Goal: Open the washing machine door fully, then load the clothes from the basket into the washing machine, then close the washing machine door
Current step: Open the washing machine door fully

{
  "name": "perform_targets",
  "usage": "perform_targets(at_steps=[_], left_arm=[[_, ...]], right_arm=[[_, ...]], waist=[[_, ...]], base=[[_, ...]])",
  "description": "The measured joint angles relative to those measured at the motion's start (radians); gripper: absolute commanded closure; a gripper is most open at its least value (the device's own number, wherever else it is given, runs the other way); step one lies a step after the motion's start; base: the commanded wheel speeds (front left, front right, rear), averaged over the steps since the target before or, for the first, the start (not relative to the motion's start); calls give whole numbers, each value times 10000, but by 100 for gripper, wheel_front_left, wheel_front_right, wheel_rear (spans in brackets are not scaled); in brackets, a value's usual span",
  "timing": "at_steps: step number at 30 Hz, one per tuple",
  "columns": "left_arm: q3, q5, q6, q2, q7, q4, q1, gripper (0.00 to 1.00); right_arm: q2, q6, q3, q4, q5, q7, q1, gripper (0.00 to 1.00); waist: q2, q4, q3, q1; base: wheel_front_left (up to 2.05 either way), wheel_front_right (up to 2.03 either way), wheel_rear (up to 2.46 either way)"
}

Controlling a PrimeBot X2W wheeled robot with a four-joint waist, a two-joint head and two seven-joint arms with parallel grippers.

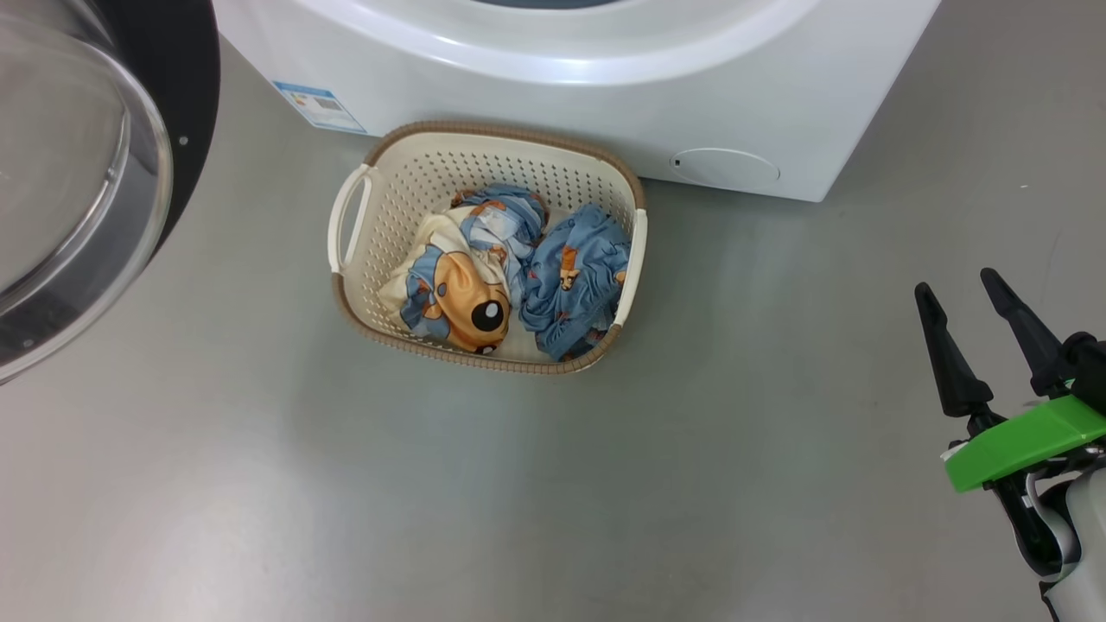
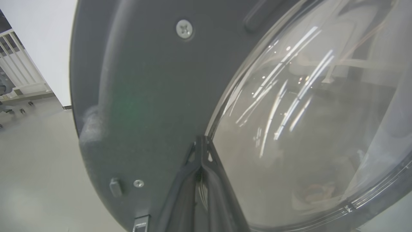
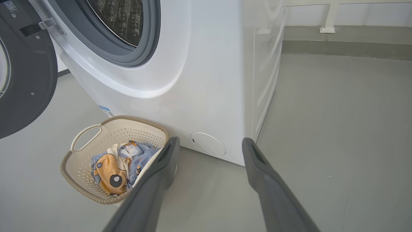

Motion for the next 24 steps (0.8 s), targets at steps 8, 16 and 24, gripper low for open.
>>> perform_targets(at_steps=[8, 16, 24], left_arm=[[228, 117, -171, -234, 0, -125, 82, 100], [362, 221, -642, -1018, 0, -1147, 1288, 100], [476, 203, -995, -2008, 2, -2178, 2749, 100]], right_arm=[[127, 0, -2, 155, 0, 0, -12, 0], [339, 0, 71, 278, 0, 0, 323, 0], [416, 0, 130, 349, 58, 0, 775, 0]], waist=[[0, 22, -438, 0], [0, 59, -1063, 0], [0, 102, -1883, 0]], base=[[0, 0, 0], [0, 0, 0], [0, 0, 0]])
